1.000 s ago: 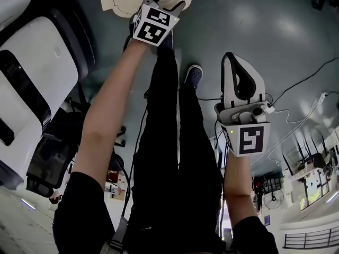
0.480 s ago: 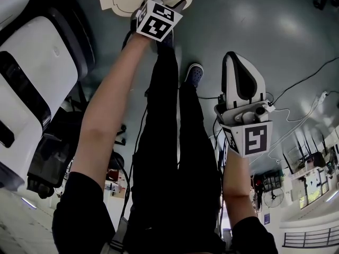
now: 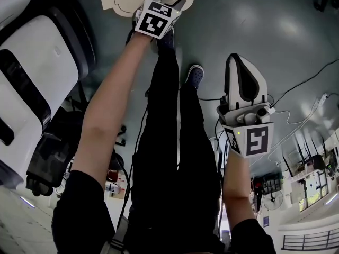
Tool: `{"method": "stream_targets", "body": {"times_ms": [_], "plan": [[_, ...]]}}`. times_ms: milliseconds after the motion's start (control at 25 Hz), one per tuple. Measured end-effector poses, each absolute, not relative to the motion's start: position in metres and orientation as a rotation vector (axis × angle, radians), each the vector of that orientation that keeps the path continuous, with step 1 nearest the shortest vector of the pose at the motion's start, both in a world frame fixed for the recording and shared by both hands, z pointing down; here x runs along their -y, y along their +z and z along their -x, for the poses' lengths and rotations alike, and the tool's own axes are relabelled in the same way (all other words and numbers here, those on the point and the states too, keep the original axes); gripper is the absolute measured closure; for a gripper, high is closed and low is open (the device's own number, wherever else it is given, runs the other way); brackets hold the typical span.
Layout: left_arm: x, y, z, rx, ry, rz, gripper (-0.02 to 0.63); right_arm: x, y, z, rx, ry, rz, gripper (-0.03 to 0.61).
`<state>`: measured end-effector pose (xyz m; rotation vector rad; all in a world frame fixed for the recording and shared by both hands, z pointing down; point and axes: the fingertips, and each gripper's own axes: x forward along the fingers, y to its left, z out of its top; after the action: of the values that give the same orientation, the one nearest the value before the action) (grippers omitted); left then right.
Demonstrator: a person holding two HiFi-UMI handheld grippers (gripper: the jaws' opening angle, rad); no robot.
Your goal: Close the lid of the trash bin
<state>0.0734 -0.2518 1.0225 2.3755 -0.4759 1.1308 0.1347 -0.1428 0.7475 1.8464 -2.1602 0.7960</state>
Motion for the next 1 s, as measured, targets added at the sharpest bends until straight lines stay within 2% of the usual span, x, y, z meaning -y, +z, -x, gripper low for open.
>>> {"method": "stream_targets", "body": {"times_ms": [240,480,680,1000], "plan": [[0.254,0.986,-0.073,0.529,1.043,-2.425,0.434,0.138,0.730,-0.133,2.169,0.766,-1.837,0.572],[0.248,0.912,-0.057,0.644,0.905,-2.413,0.434,0.138,0.677,-0.129,2.187,0.724,-1.815,0.572],[0.220,0.832,-0.040,0.688,0.853,-2.476,0.433,0.124,0.621,-0.123,2.197,0.689,-1.805,0.572],[0.193,0.652,0.004,0.885,0.484,-2.568,0.433,0.096,0.538,-0.110,2.267,0.626,-1.767,0.573]]}}
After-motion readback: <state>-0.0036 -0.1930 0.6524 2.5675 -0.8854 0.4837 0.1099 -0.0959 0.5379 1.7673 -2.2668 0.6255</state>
